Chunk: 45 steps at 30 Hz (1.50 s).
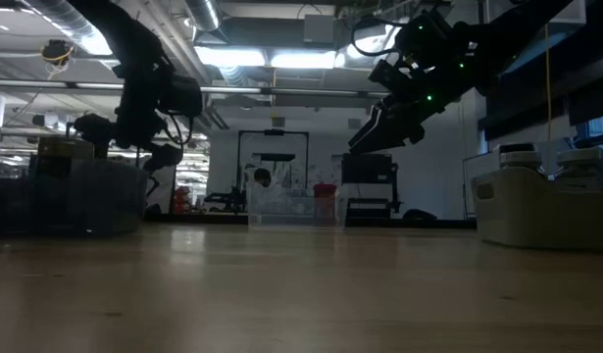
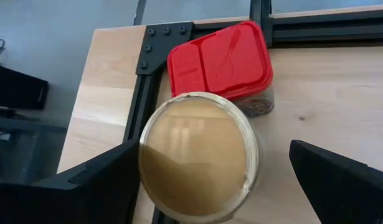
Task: Sort spices by type
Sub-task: Put the top brown spice bottle into the black bin
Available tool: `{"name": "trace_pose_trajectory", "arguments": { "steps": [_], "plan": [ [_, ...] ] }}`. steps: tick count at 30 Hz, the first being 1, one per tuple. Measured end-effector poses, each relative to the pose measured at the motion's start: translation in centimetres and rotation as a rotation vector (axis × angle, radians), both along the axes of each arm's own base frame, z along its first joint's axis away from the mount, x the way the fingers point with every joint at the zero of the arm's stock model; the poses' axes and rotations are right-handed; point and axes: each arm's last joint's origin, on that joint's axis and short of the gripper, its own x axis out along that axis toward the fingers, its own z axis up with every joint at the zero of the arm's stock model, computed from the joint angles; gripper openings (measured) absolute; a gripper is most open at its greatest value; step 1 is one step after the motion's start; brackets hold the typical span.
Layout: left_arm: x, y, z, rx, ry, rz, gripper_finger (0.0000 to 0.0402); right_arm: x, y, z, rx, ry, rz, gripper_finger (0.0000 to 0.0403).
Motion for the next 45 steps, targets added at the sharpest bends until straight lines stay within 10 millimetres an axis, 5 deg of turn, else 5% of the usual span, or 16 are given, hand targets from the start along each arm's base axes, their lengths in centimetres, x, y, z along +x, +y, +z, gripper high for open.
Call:
{"name": "trace_pose_trajectory", "arguments": {
  "steps": [10,30,45],
  "plan": [
    [0.6,0.9,-0.2,0.011,-0.047,-0.057,0.0383,0.0,0.1,-0.1,0.015,0.002,0.022,0.0314],
    [0.2,1.6,-0.2,-0.024,-0.059,-0.110,0.0289,0.0,0.1,-0.1,0.017,0.002,0.022,0.0314],
    [1.9,-0.4,0.8,-0.018,-0.082,-0.251,0.0267,0.0,0.1,-0.1,0.017,0.002,0.021,0.0314]
  ]
}}
